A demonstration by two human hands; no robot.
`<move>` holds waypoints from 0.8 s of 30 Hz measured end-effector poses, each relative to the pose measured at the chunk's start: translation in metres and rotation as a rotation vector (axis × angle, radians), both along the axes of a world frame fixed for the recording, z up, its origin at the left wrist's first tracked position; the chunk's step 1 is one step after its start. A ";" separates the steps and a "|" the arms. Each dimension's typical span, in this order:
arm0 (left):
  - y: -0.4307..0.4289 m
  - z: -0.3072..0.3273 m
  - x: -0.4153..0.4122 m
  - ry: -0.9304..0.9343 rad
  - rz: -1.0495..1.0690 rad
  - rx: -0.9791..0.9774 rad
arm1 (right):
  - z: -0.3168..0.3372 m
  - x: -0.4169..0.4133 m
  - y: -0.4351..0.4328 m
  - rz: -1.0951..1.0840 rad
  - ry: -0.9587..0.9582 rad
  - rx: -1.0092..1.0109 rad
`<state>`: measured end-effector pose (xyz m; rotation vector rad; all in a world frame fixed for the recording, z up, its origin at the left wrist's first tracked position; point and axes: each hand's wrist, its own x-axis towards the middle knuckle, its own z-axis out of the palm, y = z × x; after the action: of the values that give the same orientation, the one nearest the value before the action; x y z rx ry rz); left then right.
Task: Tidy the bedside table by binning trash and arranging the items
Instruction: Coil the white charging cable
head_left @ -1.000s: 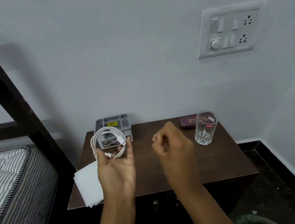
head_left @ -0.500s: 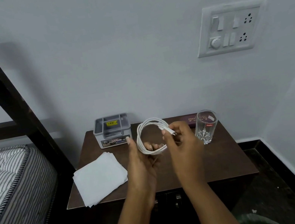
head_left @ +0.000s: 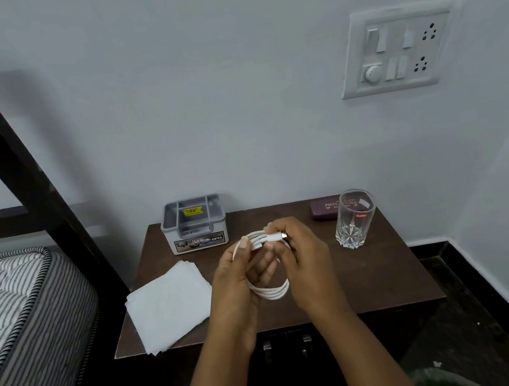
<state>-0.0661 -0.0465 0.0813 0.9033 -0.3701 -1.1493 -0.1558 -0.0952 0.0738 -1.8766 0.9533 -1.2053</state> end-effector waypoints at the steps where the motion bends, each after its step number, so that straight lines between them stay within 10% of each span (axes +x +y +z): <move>1: 0.000 -0.001 0.000 0.005 0.012 -0.007 | 0.000 0.002 0.001 -0.005 0.001 0.000; 19: 0.002 0.001 -0.004 -0.017 0.134 -0.034 | -0.003 0.014 0.006 -0.096 -0.139 0.142; 24: 0.002 0.004 0.004 0.311 0.030 -0.020 | -0.002 0.009 0.003 -0.056 -0.213 0.270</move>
<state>-0.0624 -0.0449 0.0853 0.6965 -0.1142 -1.2341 -0.1472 -0.0926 0.0719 -1.4881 1.0008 -1.2152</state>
